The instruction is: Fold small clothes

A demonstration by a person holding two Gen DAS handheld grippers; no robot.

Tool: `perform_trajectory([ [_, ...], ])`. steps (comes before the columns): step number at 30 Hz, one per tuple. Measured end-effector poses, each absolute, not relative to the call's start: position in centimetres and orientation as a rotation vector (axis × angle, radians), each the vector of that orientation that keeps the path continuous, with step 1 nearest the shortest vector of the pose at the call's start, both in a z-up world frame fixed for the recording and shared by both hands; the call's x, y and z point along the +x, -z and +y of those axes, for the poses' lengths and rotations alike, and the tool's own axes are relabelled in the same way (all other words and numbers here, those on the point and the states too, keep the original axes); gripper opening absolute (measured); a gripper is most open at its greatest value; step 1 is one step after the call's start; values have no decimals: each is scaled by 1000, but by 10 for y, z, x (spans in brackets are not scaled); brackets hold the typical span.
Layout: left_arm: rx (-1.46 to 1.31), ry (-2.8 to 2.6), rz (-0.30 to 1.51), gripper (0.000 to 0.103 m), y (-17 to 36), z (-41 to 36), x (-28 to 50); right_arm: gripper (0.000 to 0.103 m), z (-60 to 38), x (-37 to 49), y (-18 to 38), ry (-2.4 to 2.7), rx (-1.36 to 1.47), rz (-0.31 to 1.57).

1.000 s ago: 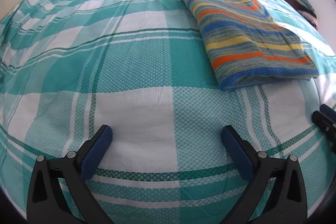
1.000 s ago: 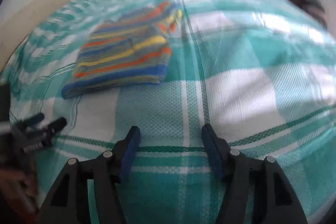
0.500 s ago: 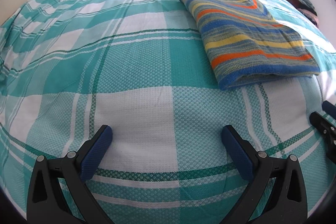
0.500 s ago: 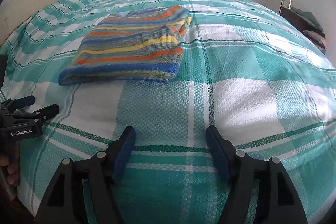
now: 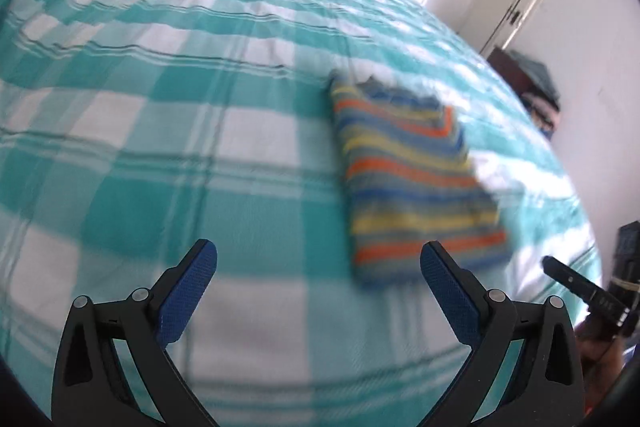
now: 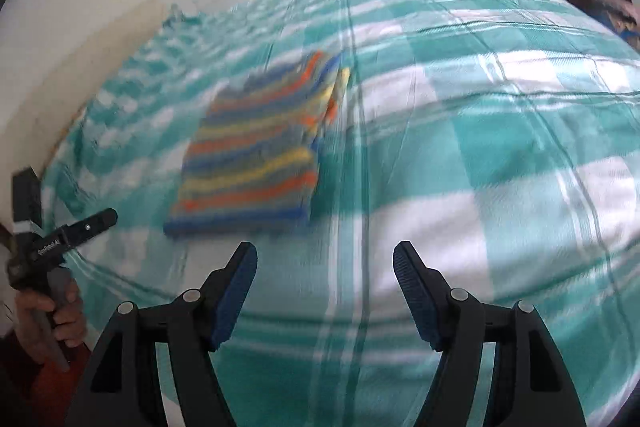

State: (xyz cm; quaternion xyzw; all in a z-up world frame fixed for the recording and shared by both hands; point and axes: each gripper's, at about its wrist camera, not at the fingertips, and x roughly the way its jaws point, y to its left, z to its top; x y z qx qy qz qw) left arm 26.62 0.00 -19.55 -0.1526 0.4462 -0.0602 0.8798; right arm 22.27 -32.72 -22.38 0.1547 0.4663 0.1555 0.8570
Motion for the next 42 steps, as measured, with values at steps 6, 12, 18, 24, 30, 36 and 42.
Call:
perform_trajectory([
  [6,-245,165,1021,101,228,-34,316,71,-348,319,235,-472,554,998],
  [12,-175,220,1063,100,250,-61,329,70,-325,408,288,-563,627,1122],
  [18,-255,274,1065,99,255,-55,334,68,-297,455,322,-731,801,1177],
  [24,-183,280,1095,19,242,-73,341,23,-272,459,311,-639,598,1159],
  [30,-134,260,983,12,190,-80,337,21,-245,443,242,-640,383,984],
  [36,-166,259,870,12,139,-66,346,21,-248,446,173,-680,331,827],
  [42,-40,78,911,91,177,-81,379,72,-268,492,176,-518,282,859],
])
